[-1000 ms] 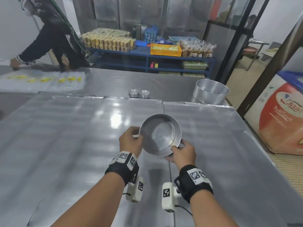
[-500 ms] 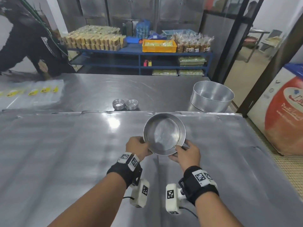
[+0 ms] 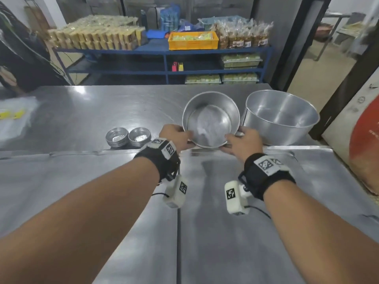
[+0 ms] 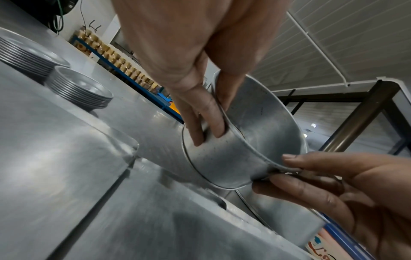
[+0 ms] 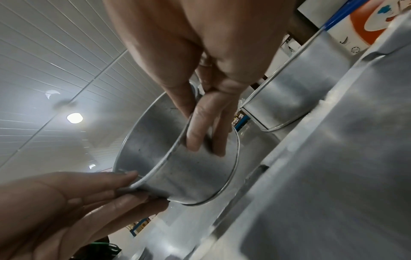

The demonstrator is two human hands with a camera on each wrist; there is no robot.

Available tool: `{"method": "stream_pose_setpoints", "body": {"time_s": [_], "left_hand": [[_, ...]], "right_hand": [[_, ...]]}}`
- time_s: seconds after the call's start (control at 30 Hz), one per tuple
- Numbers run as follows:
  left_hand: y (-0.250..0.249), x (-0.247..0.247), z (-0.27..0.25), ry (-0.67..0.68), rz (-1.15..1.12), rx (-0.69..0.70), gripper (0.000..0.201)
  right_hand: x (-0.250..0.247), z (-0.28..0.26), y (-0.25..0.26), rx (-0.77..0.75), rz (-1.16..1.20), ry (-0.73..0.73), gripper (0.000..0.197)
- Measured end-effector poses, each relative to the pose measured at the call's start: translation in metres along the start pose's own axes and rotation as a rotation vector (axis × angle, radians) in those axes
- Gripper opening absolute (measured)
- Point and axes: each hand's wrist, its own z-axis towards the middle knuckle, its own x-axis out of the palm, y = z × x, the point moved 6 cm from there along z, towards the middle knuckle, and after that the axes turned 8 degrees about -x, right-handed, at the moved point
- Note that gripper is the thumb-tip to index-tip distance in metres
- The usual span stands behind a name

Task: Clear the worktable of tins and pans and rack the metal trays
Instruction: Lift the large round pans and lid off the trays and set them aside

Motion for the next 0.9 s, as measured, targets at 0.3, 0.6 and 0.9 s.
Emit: {"method": "stream_pose_setpoints", "body": {"time_s": [0.3, 0.6, 0.9], "left_hand": [[-0.019, 0.024, 0.082, -0.037, 0.345, 0.169, 0.042], [-0.002, 0.032, 0.117, -0.017, 0.229, 0.07, 0.049], [0.02, 0.029, 0.116, 0.05, 0.027, -0.026, 0.04]], "right_hand": [[0.011, 0.102, -0.025, -0.041, -0.382, 0.062, 0.029], [0.021, 0.119, -0.033, -0.062, -0.499, -0.038, 0.043], [0.031, 0.088, -0.036, 0.069, -0.263, -0.044, 0.033]]}}
